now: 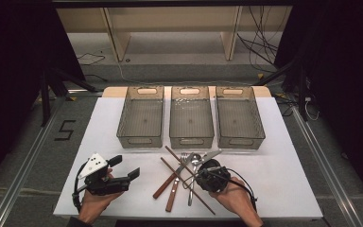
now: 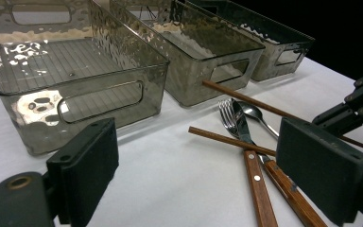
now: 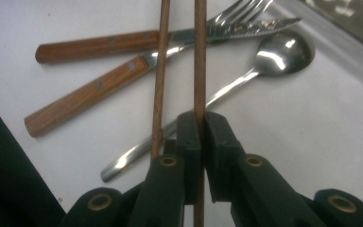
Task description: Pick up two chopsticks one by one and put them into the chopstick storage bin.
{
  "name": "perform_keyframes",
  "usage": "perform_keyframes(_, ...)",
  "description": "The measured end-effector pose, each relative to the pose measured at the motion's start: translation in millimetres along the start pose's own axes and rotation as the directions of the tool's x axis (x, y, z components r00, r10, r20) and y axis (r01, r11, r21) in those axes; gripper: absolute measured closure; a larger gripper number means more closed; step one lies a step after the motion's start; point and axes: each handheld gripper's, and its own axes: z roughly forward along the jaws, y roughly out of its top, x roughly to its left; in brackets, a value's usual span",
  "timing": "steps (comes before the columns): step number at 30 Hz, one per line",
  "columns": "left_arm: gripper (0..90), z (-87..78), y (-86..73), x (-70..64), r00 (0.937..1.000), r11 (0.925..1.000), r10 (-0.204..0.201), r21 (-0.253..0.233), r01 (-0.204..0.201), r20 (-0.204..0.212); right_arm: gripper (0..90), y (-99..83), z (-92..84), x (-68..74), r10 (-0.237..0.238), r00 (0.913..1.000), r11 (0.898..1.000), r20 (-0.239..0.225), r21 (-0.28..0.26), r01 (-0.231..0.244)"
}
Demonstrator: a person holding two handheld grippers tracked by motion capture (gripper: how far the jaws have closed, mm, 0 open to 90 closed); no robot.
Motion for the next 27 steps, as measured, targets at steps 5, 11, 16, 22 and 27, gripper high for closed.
perform_keyframes(5,13.5,0.0,0.0,0.1,1.0,1.0,0.0,-0.001,0.0,-0.002,85.7,8.9,-4.2,-6.0,0.021,0.9998,0.999,-0.005,-0.033,-0.021)
perform_keyframes(11,13.5,0.0,0.1,0.3,1.0,1.0,0.001,-0.002,-0.001,-0.005,85.7,26.8,-8.6,-7.0,0.019,0.9998,0.996,-0.007,-0.086,-0.019)
perform_keyframes(16,13.5,-0.1,0.2,0.5,1.0,1.0,-0.004,-0.006,0.004,-0.006,85.7,47.9,-9.5,-8.9,0.031,0.9993,0.99,-0.019,-0.134,-0.034)
perform_keyframes(22,13.5,-0.9,0.3,1.2,1.0,1.0,-0.004,-0.007,0.004,-0.007,85.7,73.4,-7.4,-7.4,0.038,0.9987,0.984,-0.032,-0.175,-0.044)
perform_keyframes(27,13.5,-1.2,0.4,1.5,1.0,1.0,-0.004,-0.008,0.004,-0.005,85.6,91.7,-4.5,-8.3,0.052,0.9974,0.977,-0.05,-0.206,-0.061)
